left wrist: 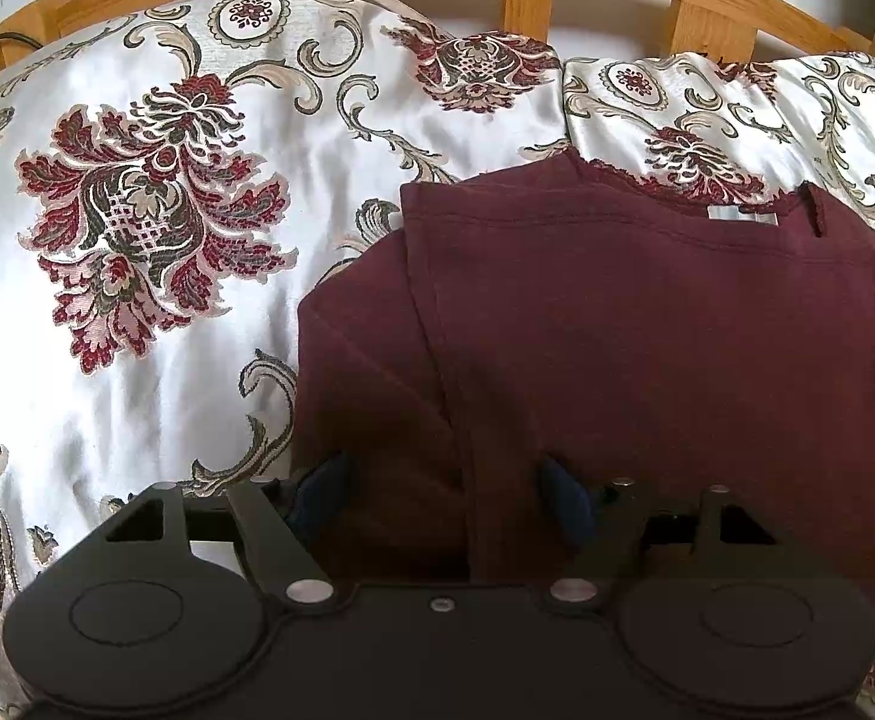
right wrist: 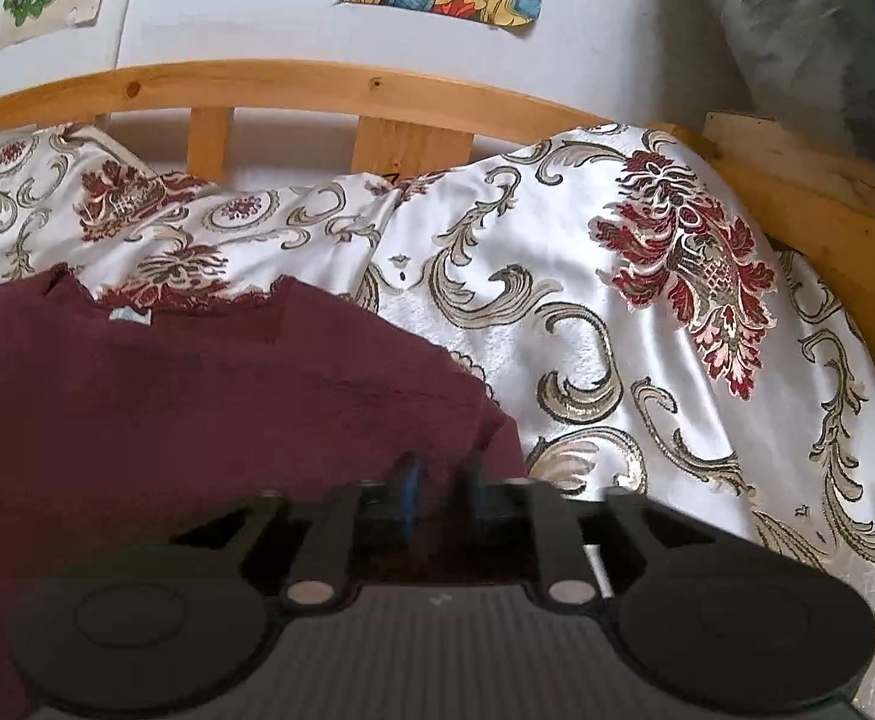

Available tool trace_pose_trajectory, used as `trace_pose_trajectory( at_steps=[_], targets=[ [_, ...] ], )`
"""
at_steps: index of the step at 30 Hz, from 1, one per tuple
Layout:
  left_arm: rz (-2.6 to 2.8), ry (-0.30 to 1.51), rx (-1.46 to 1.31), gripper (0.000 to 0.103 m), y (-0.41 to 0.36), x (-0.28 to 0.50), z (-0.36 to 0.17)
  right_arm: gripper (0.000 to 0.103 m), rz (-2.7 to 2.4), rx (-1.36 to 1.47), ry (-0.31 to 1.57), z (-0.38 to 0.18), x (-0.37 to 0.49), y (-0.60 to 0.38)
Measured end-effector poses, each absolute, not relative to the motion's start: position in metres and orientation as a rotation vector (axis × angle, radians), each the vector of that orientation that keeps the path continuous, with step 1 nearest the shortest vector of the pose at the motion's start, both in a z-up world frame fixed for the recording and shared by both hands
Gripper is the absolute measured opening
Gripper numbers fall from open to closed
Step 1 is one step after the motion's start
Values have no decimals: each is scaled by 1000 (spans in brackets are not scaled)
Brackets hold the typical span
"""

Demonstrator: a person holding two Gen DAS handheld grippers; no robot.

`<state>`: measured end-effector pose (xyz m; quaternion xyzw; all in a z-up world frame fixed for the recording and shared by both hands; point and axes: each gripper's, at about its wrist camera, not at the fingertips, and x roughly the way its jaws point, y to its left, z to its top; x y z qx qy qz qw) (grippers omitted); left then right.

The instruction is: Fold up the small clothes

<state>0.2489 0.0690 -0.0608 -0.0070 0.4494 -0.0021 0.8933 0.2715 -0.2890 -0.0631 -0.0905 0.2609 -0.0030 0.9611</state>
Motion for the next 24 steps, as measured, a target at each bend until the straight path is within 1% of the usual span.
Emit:
trace_pose_trajectory(
  at_steps=[2,3,4,6,7,9,11,24],
  targets=[
    [-9,925,0,81,66,250,-57,58,0,-191,512,-60,267,-288],
    [-12,921,7,83,64,251,-55,64,2,-202,508,-59,266,-286],
    [-13,915,8,85,63,251,-52,66,5,-212,505,-58,265,-284],
    [-5,906,-3,89,61,251,-47,79,12,-225,497,-55,261,-281],
    [1,897,-13,91,60,250,-45,83,16,-227,494,-54,260,-280],
    [22,871,-28,100,59,246,-40,96,23,-225,484,-50,257,-279],
    [47,837,-36,102,58,241,-35,102,32,-220,469,-46,251,-278],
    [58,815,-55,102,51,219,-21,103,52,-232,451,-29,228,-271]
  ],
)
